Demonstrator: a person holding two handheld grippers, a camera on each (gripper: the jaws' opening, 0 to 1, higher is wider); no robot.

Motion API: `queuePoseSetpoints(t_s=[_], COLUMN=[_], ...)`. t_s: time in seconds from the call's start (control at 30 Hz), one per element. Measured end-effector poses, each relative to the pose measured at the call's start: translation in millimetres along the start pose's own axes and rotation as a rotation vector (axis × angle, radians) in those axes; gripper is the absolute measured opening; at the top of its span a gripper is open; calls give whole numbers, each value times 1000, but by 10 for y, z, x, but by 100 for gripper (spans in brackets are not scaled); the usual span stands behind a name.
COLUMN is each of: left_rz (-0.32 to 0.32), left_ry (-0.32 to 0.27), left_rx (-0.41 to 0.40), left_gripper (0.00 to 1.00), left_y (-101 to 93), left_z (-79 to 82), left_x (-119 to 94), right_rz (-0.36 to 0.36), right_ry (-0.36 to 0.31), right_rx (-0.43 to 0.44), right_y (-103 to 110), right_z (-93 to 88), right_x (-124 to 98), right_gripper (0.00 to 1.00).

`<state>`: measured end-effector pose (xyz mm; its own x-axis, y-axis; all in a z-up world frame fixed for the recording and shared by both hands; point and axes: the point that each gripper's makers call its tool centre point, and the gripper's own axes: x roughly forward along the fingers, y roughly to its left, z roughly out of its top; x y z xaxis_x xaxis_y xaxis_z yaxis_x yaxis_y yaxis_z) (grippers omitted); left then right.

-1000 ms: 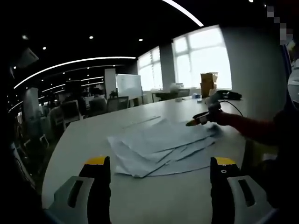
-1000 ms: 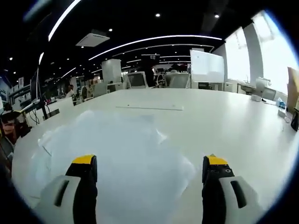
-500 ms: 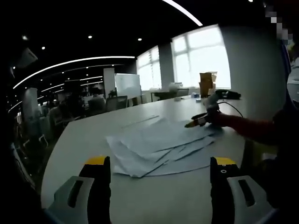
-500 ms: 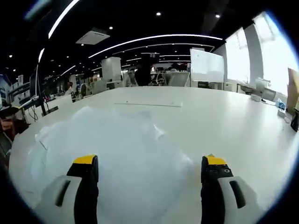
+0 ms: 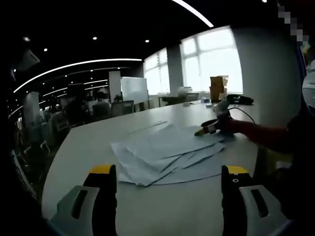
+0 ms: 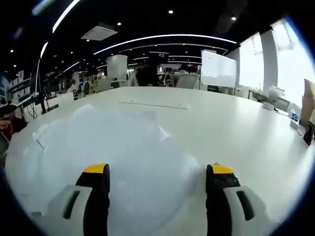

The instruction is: Organize the stack of printing papers by aligning and flattening the scattered papers on the table

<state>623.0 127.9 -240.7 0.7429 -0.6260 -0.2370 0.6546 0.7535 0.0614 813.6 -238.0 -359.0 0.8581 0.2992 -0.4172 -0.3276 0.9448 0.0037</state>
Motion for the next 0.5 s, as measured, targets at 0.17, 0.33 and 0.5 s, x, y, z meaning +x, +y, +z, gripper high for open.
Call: queuePoseSetpoints(t_s=[0.17,0.33,0.5], left_rz=[1,-3,-5], left_ry=[-3,-1,-5], left_rx=[-3,-3,-2], left_gripper=[90,90,90], left_y=[1,-6,-7], left_z=[-5,-18,-10], left_x=[-7,1,3], right_rz=[4,17,35], right_ry=[-7,-15,-23], right_rx=[-1,-9,-19], right_y=[7,50,136], right_z=[12,20,17], right_x=[-12,-33,-48], right_gripper=[63,53,47])
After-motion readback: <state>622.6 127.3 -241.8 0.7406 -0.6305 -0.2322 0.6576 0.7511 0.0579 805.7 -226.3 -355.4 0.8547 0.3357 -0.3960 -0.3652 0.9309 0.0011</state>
